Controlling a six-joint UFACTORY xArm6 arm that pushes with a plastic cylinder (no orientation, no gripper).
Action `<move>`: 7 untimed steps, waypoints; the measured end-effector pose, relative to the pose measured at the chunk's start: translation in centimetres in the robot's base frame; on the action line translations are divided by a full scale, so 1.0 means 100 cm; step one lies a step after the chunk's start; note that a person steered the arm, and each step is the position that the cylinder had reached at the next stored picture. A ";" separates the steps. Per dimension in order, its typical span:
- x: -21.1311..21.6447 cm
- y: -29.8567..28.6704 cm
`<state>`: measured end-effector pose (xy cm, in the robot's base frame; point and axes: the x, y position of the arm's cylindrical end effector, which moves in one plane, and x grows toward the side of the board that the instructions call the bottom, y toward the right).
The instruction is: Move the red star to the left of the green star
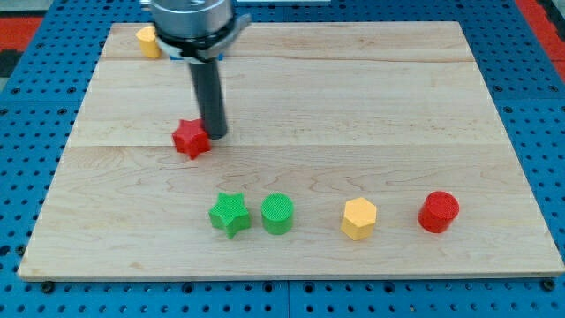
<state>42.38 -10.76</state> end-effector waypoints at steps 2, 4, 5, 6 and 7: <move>-0.010 -0.073; 0.028 -0.087; 0.035 -0.081; 0.018 -0.074; 0.060 -0.063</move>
